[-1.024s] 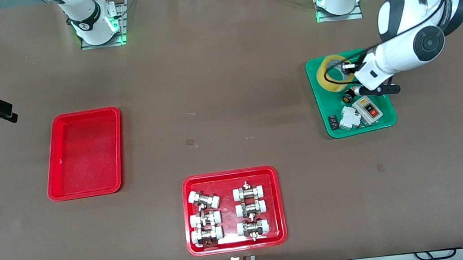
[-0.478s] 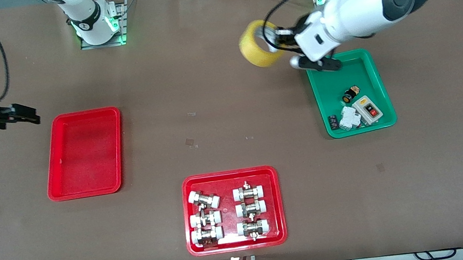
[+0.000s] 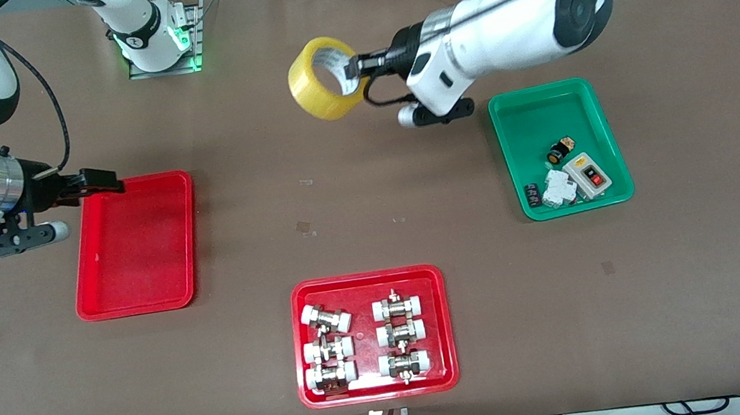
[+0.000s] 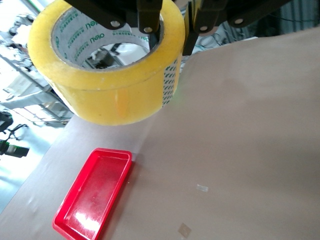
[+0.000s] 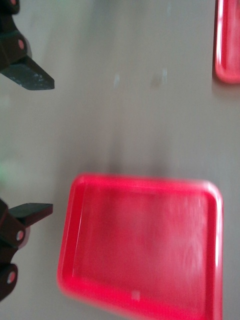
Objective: Left arm passes tape to right arm into tray
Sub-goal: 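Lift the tape with the left gripper while the right gripper approaches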
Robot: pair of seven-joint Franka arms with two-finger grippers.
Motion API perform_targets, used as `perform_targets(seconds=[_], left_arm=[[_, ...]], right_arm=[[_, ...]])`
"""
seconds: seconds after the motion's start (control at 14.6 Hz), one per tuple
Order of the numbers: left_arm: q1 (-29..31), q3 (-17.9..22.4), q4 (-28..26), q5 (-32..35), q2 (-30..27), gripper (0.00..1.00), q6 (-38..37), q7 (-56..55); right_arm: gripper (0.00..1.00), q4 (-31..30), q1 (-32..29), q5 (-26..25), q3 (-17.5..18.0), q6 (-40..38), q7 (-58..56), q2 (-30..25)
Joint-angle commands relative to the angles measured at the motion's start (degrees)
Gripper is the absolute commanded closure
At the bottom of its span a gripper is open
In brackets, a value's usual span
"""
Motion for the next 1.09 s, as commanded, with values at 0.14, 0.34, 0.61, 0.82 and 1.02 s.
perform_targets(seconds=[0.14, 0.34, 0.61, 0.82, 1.02], left_arm=[[-1.0, -0.4, 6.7, -1.2, 4.7, 1.00, -0.6, -3.1], [-0.4, -0.4, 6.7, -1.0, 4.5, 1.00, -0.7, -2.9], [0.2, -0.4, 6.8, -1.0, 4.3, 1.00, -1.1, -2.5], [0.3, -0.4, 6.8, -1.0, 4.2, 1.00, -1.2, -2.5], [0.4, -0.3, 6.8, -0.8, 4.1, 1.00, -1.3, -2.3]], right_arm=[[0.00, 2.4, 6.7, 13.6, -0.1, -1.0, -0.1, 0.1], [0.00, 5.2, 10.1, 24.2, -0.1, 0.2, 0.0, 0.3], [0.00, 7.3, 12.7, 31.1, -0.1, 4.2, 6.2, 0.1], [0.00, 9.3, 16.1, 31.7, -0.1, 7.0, 13.1, 0.3], [0.00, 9.3, 19.4, 32.3, -0.1, 10.5, 16.9, 0.5]])
